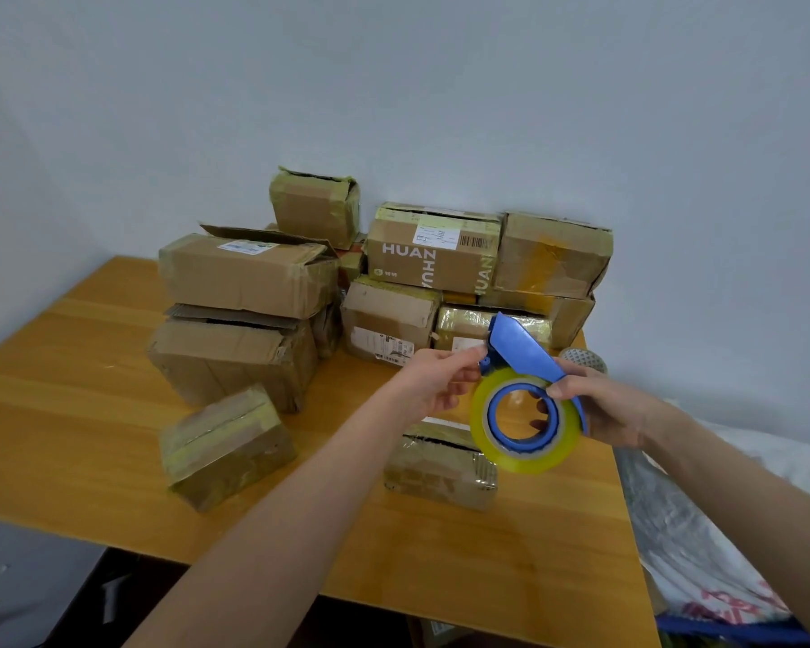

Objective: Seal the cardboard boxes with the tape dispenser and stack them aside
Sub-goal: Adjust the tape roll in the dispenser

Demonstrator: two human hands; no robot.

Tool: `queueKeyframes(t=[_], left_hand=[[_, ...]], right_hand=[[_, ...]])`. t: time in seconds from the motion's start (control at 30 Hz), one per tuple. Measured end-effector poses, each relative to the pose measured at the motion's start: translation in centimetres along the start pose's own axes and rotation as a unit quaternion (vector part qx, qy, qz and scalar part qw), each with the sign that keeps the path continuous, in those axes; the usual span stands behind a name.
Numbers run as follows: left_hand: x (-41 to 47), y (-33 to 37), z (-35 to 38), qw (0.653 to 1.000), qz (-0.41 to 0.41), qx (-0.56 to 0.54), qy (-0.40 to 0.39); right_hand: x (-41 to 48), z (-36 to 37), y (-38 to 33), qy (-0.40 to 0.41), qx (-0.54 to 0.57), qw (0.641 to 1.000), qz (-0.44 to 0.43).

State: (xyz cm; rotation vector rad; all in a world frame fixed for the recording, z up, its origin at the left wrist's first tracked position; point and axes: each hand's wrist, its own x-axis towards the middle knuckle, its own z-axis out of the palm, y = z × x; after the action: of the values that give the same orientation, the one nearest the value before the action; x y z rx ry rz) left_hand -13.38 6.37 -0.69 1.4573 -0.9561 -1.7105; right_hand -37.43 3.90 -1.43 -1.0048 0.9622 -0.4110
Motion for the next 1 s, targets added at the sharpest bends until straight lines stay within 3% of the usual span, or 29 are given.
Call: queueKeyframes(t=[0.17, 0.23, 0.37, 0.67, 0.73, 0.9, 1.0], left_hand=[[0.1, -0.4, -0.4, 0.997, 0.073, -0.006, 0.005], [-0.1, -0.8, -0.4, 0.989, 0.146, 0.025, 0.027], [-0.7, -1.1, 0.1, 0.937, 0.320, 0.134, 0.038], [-1.4, -0.7, 0.0, 0.819, 0.441, 0.358, 0.078], [-1.4, -1.2, 0.1, 0.827, 0.433, 0.348, 0.086], [-1.4, -2.6, 0.9, 0.907, 0.354, 0.200, 0.112], [-1.8, -2.9, 1.3, 0.961, 0.256, 0.067, 0.081]], right_hand=[[-0.6, 0.0, -0.2, 0.010, 0.024, 1.000, 0.007], [-0.8, 0.0, -0.2, 0.019, 0.033, 0.999, 0.011], [-1.1, 0.0, -0.1, 0.029, 0.043, 0.998, 0.019], [-1.2, 0.6, 0.0, 0.014, 0.033, 0.999, 0.027], [-1.2, 0.6, 0.0, 0.013, 0.029, 0.999, 0.028], [-1.3, 0.5, 0.3, 0.014, 0.023, 0.999, 0.024], [-1.3, 0.8, 0.4, 0.027, 0.017, 0.999, 0.023]])
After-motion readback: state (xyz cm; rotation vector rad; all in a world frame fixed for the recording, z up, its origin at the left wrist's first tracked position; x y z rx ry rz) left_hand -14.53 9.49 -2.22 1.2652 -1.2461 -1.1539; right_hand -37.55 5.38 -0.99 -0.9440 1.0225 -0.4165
